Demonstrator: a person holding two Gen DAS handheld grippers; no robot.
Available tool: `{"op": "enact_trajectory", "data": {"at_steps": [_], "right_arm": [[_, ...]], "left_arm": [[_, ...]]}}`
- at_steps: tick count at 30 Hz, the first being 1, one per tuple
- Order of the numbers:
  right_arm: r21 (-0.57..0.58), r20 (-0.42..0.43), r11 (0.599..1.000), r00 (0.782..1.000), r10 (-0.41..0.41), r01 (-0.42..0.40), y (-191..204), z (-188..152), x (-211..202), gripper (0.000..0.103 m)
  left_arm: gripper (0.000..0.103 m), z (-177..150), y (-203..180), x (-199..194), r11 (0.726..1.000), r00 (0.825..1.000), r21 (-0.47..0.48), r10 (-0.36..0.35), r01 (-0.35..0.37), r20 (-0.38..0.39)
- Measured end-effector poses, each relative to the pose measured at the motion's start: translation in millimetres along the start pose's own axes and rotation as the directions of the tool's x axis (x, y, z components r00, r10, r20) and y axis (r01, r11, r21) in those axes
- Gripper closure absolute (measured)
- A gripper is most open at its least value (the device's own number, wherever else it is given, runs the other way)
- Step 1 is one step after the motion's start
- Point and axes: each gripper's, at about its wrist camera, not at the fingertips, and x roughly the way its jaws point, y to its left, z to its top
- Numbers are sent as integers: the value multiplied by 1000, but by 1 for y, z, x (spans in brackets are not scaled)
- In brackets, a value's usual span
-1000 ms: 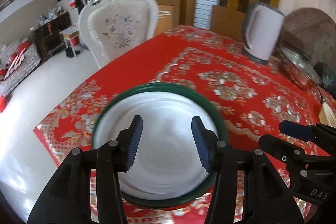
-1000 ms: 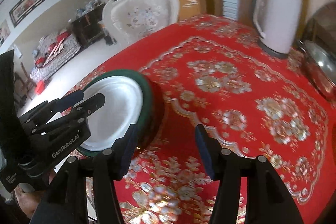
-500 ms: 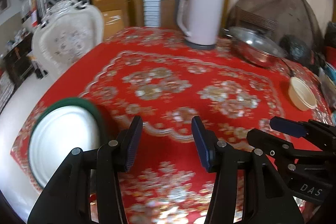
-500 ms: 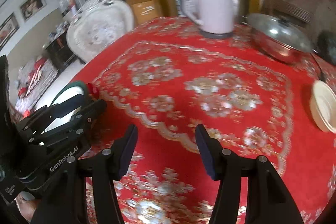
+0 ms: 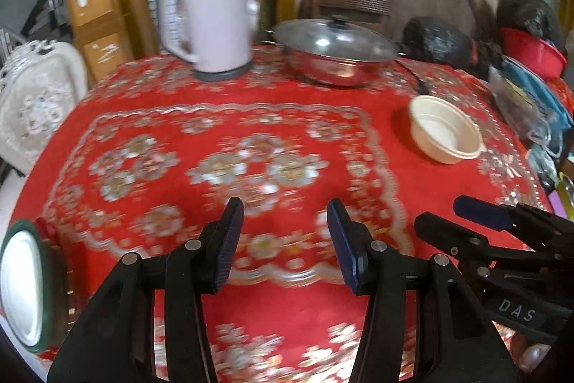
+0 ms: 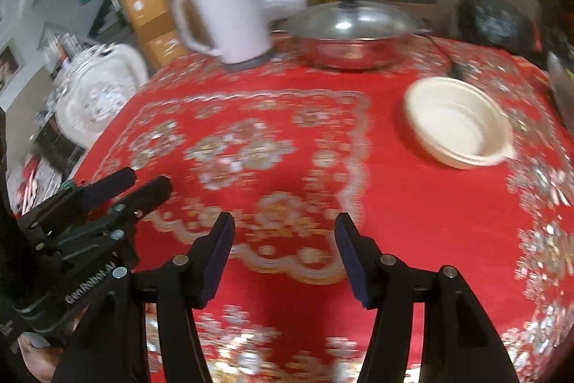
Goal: Organize plates and bowls
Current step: 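Grip the cream bowl rim with the left tool while the right tool grips it, then lift the cream bowl with both tools and carry it toward the stack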
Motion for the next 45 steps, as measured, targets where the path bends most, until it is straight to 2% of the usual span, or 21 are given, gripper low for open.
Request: {"op": "enact_trajectory", "data": {"at_steps": [7,16,21,24,27,32,36,37,38,39,45], "right_arm": [[139,23,987,996,-86,82,-78,8,-14,44],[282,40,948,985,-167,149,-154,22,-13,42],[353,53,923,982,-183,153,-185,33,-1,42],[391,61,914,987,-147,111,-201,39,12,41],[397,53,911,988,-144,111,-209,46,25,41],[369,39,923,990,-137,113,-217,56,40,43],[349,10,931,993,-122,111,-218,56,54,71],[335,-3,936,993,-116,111,-215,54,56,74],[328,-10,938,994,-110,107,-212,53,58,76],[320,-13,942,995,-98,97,-208,52,59,76],[273,-22,961,999,-43,47,-179,42,52,76]], "left_arm": [[54,22,-59,32,996,996,47,-71,73,-53],[54,65,-114,78,984,982,42,-168,172,-83],[54,79,-131,104,979,975,20,-199,202,-97],[54,81,-140,121,979,972,16,-202,205,-125],[54,82,-146,139,981,969,25,-184,191,-163],[54,81,-153,157,983,969,37,-173,182,-178],[55,76,-154,167,982,962,33,-177,188,-205],[57,76,-153,168,982,962,35,-176,187,-207],[61,76,-153,168,982,963,40,-175,187,-206],[71,76,-152,167,982,963,43,-174,186,-206],[72,71,-126,156,983,958,25,-169,179,-230]]}}
